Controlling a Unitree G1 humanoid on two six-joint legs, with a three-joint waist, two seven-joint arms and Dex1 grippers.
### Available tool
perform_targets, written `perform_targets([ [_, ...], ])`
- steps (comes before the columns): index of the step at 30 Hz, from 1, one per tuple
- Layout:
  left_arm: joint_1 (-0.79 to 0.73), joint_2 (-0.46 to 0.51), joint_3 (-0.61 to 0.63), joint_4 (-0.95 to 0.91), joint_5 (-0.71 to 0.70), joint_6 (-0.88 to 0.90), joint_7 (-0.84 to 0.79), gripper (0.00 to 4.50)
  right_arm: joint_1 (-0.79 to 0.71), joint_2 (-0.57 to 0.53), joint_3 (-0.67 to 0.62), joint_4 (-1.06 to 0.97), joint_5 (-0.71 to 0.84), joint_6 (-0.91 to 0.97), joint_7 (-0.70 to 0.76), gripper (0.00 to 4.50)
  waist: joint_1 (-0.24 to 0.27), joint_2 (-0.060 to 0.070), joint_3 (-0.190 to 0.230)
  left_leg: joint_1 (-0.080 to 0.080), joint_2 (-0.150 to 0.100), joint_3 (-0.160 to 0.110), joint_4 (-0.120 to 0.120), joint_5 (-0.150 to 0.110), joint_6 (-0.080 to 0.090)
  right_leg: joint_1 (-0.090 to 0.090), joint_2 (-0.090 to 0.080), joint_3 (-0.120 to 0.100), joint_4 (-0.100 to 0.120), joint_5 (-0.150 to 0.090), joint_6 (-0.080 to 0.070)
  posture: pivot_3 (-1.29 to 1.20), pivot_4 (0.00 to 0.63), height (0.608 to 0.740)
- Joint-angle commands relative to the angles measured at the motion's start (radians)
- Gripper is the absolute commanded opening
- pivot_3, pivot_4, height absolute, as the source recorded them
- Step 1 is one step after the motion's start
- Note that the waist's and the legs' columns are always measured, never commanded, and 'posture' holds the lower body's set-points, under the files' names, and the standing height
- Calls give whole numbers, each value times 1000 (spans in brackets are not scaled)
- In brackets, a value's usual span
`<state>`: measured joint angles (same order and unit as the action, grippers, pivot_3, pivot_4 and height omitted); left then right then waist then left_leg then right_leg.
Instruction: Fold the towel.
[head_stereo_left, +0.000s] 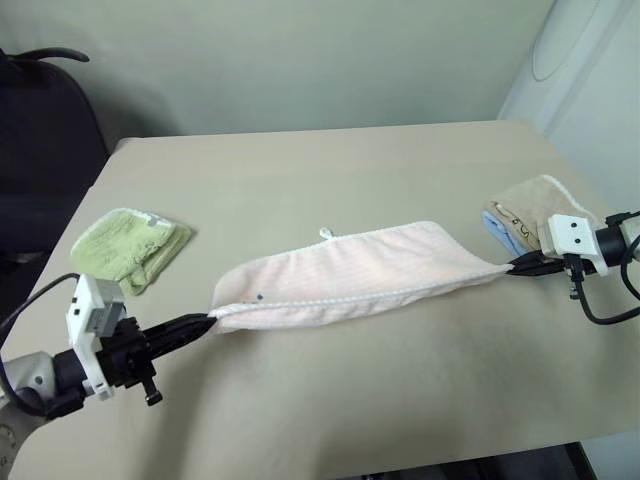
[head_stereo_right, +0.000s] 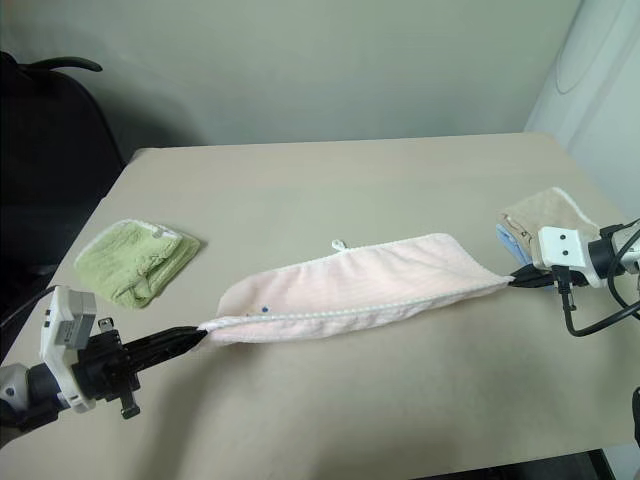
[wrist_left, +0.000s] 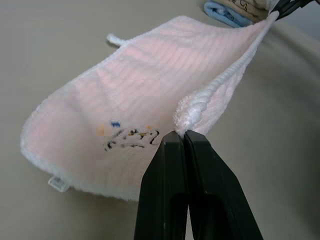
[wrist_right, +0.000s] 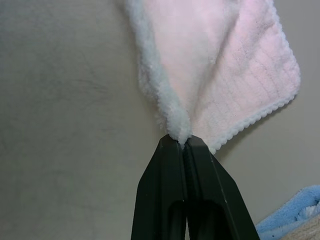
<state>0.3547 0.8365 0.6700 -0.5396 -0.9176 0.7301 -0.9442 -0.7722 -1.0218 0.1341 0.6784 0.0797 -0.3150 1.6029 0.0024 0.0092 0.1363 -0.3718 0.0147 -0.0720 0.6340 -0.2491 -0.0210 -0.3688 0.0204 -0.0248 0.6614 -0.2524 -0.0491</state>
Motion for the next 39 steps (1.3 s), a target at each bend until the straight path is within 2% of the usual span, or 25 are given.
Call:
perform_targets([
  [1, -37, -11, 0, 1, -25, 0, 38, 40, -84, 30, -3, 33, -31, -45, -36, 0, -1, 0, 0, -1, 0, 0, 0, -1, -1, -1, 0, 0, 1, 0, 0, 0, 150, 740],
  [7, -206, -24, -110, 126, 51, -16, 130, 40, -254, 164, 65, 215, -173, -169, -173, 0, -1, 1, -1, -3, 0, -1, -3, -1, -4, -5, 0, 0, 2, -2, -1, 0, 150, 740],
  [13, -337, -33, -144, 319, 139, -62, 173, 40, -439, 286, 194, 454, -414, -242, -478, 0, -1, 1, -1, -6, 0, -1, -3, -2, -5, -9, 0, -1, 3, -1, -2, 0, 150, 740],
  [17, -411, -49, -158, 420, 185, -92, 195, 40, -517, 341, 247, 555, -507, -224, -614, 0, 1, 1, -1, -12, 0, -2, -3, 0, -9, -15, 0, -1, 4, -1, -3, 0, 150, 740],
  [25, -449, -61, -249, 469, 271, -127, 176, 40, -556, 409, 292, 644, -615, -152, -786, 0, 2, 1, -1, -21, 0, -1, -3, 3, -17, -23, 0, -1, 3, 0, -3, 0, 150, 740],
  [37, -473, -69, -351, 555, 384, -188, 144, 40, -529, 443, 285, 666, -652, -115, -866, 0, 2, 1, -1, -25, 0, -2, -3, 4, -20, -28, 0, -1, 5, 0, -4, 0, 150, 740],
  [38, -478, -70, -357, 566, 394, -196, 145, 245, -528, 444, 283, 667, -652, -115, -865, 0, 2, 1, -1, -25, 0, -2, -3, 5, -20, -28, 0, -1, 5, 0, -4, 0, 150, 740],
  [39, -483, -73, -358, 575, 396, -196, 149, 482, -527, 444, 282, 667, -652, -116, -862, 216, 2, 1, -1, -25, 0, -2, -3, 5, -20, -28, 0, -1, 5, 0, -4, 0, 150, 740],
])
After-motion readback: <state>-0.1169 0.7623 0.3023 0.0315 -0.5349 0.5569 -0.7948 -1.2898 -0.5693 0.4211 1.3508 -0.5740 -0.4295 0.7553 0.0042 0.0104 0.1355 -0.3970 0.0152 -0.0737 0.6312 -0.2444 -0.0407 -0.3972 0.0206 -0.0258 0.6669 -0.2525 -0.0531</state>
